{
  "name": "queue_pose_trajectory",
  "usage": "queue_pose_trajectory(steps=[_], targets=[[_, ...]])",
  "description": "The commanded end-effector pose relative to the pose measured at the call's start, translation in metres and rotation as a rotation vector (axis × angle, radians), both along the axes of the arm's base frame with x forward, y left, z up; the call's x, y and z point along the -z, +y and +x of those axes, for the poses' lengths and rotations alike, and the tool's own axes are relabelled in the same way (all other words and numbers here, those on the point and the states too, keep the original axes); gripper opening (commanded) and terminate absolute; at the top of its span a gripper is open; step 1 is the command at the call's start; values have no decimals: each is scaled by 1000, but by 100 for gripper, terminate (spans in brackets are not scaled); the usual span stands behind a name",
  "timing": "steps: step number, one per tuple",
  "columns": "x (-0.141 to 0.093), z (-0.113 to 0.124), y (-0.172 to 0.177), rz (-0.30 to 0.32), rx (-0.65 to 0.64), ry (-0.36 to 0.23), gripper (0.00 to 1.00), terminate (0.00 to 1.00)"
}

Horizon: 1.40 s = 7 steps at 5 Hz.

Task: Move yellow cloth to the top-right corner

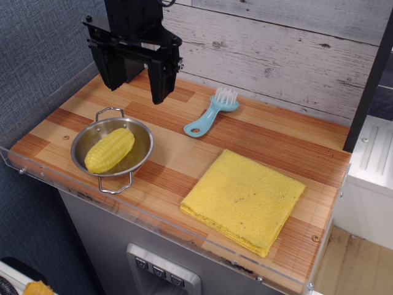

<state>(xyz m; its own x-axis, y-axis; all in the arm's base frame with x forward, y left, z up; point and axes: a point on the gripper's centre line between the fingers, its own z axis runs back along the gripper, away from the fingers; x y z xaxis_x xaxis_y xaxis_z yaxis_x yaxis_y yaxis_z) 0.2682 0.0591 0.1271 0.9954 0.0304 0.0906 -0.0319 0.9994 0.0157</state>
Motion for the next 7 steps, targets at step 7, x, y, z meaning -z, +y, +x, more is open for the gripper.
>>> queue_pose_trajectory(steps=[7], targets=[[97,7,-129,23,71,-24,100,0]])
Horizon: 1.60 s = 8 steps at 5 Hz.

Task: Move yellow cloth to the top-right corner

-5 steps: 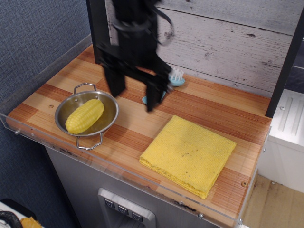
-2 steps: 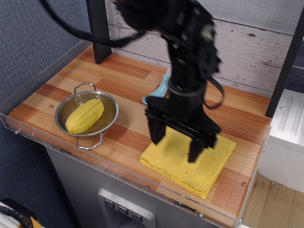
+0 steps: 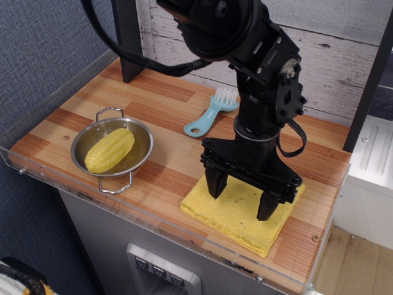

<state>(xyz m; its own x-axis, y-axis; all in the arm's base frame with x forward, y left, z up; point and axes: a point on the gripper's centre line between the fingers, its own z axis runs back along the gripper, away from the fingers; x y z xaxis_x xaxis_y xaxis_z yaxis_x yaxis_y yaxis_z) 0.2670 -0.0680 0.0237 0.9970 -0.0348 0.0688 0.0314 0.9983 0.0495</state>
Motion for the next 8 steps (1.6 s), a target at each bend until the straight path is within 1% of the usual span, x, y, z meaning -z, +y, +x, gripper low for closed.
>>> queue_pose_trajectory(steps=[1,2,3,5,6,7,8], targets=[[-2,7,3,1,21,-45,100,0],[6,-2,9,42,57,-36,100,0],[12,-10,10,56,64,-23,100,0],[21,-16,17,39,50,15,100,0],[20,-13,19,36,43,19,100,0],[18,1,22,26,33,7,100,0],[18,12,22,30,37,0,100,0]])
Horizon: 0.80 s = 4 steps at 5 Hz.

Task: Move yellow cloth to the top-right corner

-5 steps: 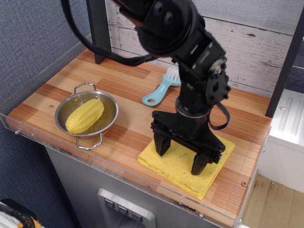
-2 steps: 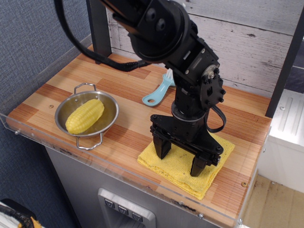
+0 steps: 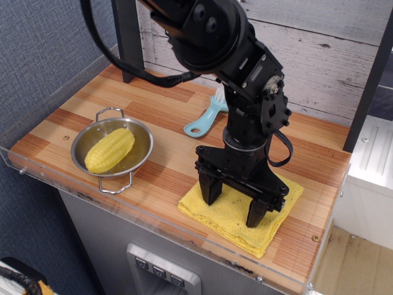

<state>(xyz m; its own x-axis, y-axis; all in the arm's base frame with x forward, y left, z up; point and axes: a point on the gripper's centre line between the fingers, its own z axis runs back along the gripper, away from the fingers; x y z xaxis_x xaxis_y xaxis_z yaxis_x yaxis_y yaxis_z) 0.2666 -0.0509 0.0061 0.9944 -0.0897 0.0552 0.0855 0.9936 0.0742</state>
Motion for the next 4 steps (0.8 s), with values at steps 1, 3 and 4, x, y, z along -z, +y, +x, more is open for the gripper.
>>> queue_pose_trajectory(steps=[1,3,4], targets=[[3,20,2,6,-8,-11,100,0],[6,40,0,-31,-24,-27,100,0],[7,60,5,-52,-59,-34,100,0]])
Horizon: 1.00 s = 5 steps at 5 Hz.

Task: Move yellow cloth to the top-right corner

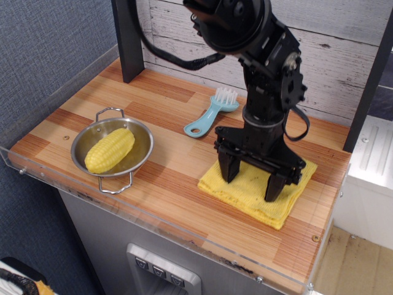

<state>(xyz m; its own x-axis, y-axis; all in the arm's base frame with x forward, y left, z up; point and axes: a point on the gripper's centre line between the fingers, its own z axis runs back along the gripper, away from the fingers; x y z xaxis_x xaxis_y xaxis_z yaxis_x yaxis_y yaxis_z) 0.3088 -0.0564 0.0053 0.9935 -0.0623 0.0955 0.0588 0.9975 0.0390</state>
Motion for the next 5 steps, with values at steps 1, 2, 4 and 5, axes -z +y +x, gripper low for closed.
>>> queue_pose_trajectory(steps=[1,2,4,5], targets=[[11,33,12,-30,-57,16,100,0],[13,45,9,-50,-69,18,100,0],[5,62,1,-84,-74,-10,100,0],[0,67,-6,-97,-56,-28,100,0]])
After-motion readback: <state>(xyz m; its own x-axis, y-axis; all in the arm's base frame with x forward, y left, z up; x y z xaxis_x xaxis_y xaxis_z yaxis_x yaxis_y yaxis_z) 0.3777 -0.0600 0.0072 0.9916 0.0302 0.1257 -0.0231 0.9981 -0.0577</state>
